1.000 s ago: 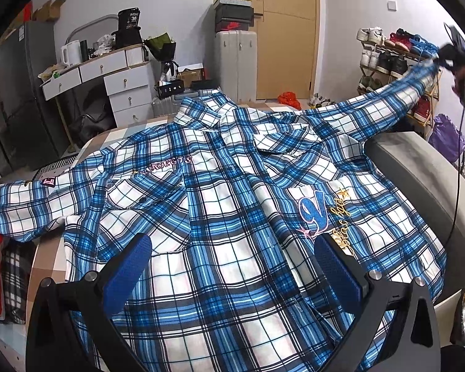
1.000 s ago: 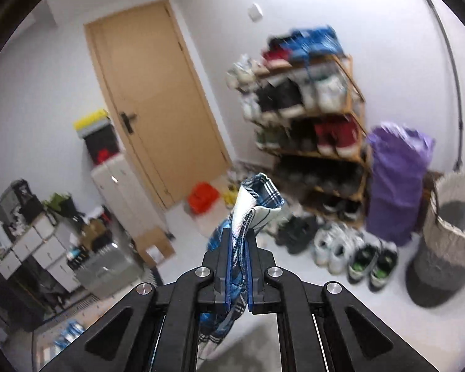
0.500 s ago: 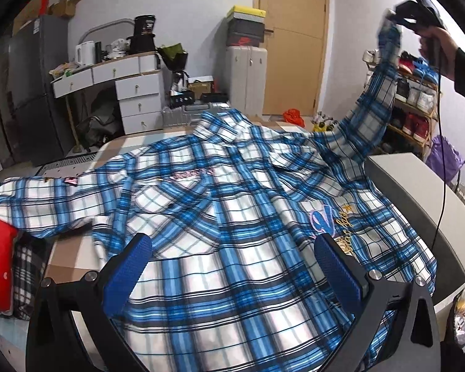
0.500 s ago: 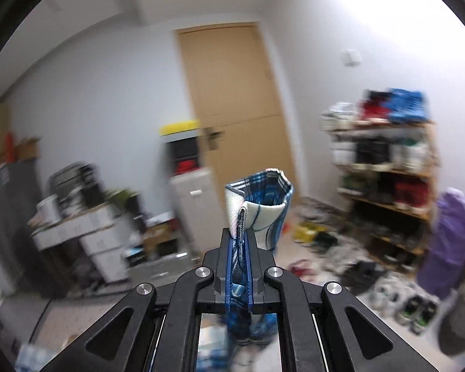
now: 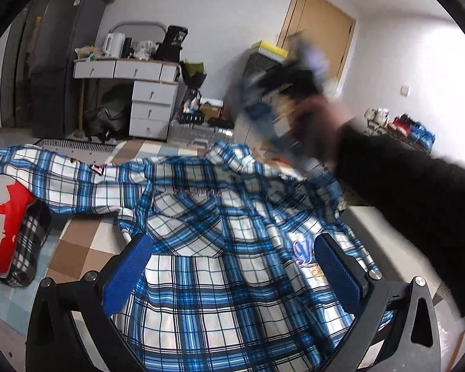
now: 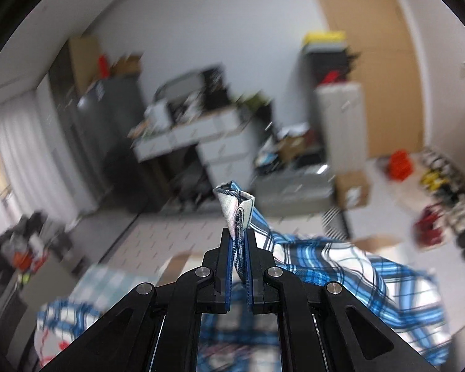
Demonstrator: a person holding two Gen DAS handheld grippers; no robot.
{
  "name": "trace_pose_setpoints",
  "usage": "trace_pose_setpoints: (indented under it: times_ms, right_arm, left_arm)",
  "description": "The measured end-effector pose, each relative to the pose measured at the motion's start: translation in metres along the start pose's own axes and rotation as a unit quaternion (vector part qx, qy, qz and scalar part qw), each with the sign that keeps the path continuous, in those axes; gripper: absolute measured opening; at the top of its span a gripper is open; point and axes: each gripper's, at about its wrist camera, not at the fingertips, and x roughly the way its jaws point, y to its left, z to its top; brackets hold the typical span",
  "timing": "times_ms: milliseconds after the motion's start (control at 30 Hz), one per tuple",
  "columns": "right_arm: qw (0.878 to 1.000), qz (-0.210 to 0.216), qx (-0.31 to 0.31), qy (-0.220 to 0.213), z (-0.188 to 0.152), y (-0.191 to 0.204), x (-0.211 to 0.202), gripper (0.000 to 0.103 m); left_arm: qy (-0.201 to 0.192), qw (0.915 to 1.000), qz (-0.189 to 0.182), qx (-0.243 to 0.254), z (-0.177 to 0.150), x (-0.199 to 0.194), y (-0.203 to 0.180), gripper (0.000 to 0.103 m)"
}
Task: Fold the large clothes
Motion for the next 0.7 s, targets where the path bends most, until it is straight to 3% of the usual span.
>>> trace_pose_setpoints:
  times_ms: [100, 233, 467, 533, 600, 633, 700]
  right_arm:
    - [0.998, 0.02, 0.027, 0.056, -0.043, 0.022, 0.055, 0.007]
    - [0.991, 0.012, 0.05, 0.124, -0.108, 0.043, 0.115, 0.007]
    - [0.975, 0.003, 0.061, 0.213, -0.152, 0.041, 0.144, 0.01]
    - [0.964, 0.043, 0.061, 0.254, -0.157, 0.046, 0.148, 0.029]
    - [0.954, 0.125, 0.079, 0.26, -0.155, 0.046, 0.14, 0.095]
    - [0.951, 0.155, 0.089, 0.253, -0.152, 0.046, 0.129, 0.103]
    - [0.952, 0.18, 0.099, 0.229, -0.146, 0.044, 0.112, 0.103]
  left_arm:
    - [-0.024, 0.9997, -0.007, 0.003, 0.002, -0.011, 0.0, 0.102]
    - [-0.034, 0.9993, -0.016, -0.006, 0.004, -0.016, 0.007, 0.102]
    - [-0.018, 0.9988, -0.033, -0.03, 0.004, -0.011, 0.017, 0.102]
    - [-0.018, 0.9986, -0.037, -0.033, 0.004, -0.013, 0.016, 0.102]
    - [-0.023, 0.9984, -0.042, -0.03, 0.002, -0.016, 0.012, 0.102]
    - [-0.026, 0.9983, -0.043, -0.028, 0.002, -0.018, 0.012, 0.102]
    - [-0.035, 0.9982, -0.044, -0.019, 0.001, -0.021, 0.008, 0.102]
